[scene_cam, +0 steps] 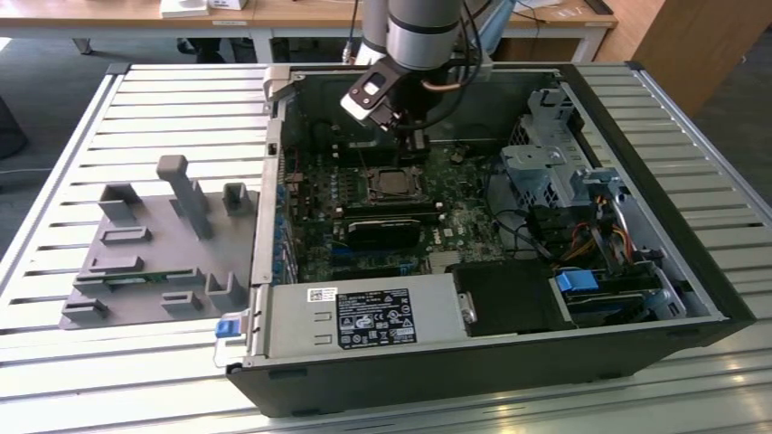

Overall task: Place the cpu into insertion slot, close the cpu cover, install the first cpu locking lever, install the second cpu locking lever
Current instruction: 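Close the cpu cover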

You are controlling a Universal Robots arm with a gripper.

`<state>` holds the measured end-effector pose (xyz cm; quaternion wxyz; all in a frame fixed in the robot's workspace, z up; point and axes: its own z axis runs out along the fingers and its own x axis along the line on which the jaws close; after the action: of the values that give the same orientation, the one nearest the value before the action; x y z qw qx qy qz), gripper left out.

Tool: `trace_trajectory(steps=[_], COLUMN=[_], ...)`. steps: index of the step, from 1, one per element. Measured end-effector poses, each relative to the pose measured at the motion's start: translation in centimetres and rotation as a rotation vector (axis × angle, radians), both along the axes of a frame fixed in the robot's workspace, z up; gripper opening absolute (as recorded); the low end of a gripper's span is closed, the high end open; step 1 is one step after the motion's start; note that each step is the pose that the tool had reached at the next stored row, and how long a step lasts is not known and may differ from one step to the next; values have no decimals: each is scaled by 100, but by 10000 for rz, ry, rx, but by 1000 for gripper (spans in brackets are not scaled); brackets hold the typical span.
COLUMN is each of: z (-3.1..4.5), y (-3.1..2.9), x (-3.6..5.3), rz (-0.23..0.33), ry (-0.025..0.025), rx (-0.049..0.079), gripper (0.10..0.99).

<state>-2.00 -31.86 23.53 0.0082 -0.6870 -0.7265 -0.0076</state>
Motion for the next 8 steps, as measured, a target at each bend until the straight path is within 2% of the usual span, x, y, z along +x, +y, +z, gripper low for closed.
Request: trace_trajectory(steps=[8], z=[0], y=[0], x=[-47], rz=[1], ry=[0], rx=[0], gripper=[106])
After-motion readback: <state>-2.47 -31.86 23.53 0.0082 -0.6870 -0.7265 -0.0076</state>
